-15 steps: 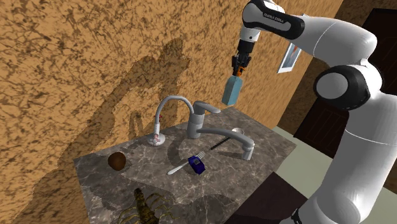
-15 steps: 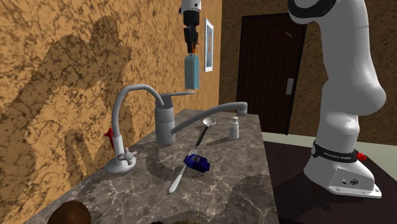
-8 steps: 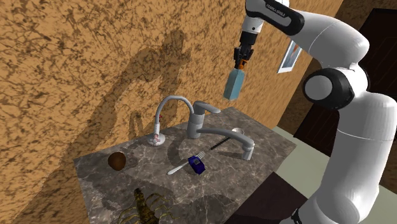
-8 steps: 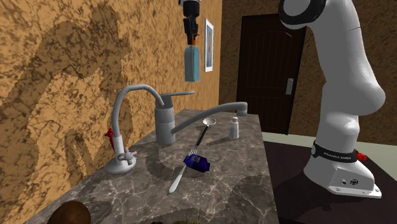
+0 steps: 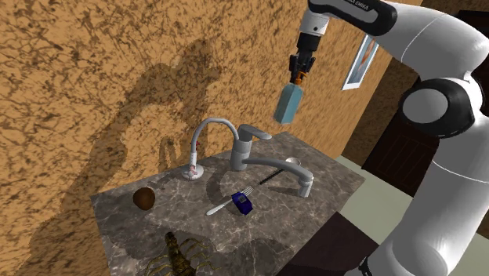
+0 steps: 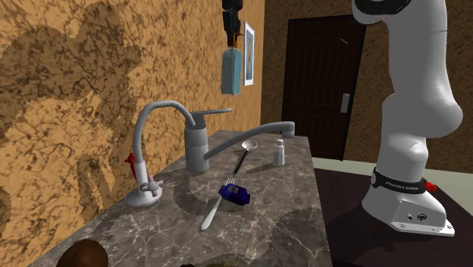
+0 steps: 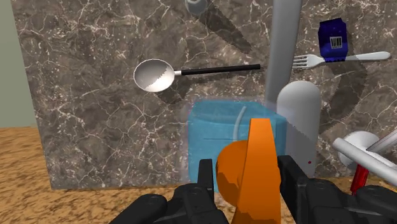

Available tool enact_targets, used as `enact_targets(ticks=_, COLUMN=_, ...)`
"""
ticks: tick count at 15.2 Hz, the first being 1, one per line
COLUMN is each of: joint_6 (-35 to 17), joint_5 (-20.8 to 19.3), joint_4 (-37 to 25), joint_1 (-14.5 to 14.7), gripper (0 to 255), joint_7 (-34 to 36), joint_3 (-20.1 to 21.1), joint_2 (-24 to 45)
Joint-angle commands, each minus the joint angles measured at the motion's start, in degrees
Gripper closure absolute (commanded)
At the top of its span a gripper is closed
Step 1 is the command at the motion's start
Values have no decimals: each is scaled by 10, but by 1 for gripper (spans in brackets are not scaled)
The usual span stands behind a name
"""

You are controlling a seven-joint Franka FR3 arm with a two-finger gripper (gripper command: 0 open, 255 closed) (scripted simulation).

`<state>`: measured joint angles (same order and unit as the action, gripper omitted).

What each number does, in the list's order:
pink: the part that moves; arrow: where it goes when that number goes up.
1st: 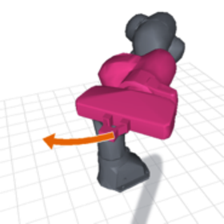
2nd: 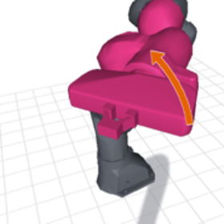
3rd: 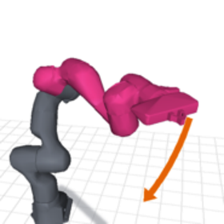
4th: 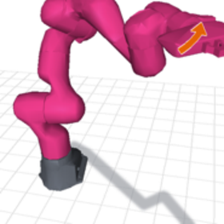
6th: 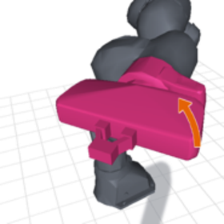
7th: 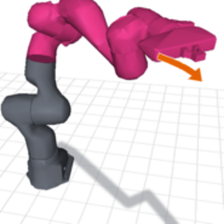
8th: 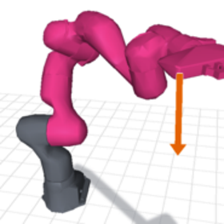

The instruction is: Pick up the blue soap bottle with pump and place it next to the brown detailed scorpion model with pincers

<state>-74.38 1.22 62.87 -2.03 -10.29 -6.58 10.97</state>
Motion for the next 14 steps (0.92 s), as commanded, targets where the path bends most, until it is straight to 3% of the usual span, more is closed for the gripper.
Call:
enact_targets(ticks=1, joint_6=-14, joint_5=-6, joint_4=52, joint_1=16, gripper=255, joint_7=22, joint_3=8, joint_2=-39)
enact_targets(ticks=7, joint_6=-41, joint_5=-16, joint_4=187, joint_1=55, gripper=255, joint_7=93, joint_3=43, joint_2=-146)
enact_targets(ticks=14, joint_6=-49, joint_5=-9, joint_4=285, joint_1=91, gripper=255, joint_7=180, joint_3=93, joint_2=-236)
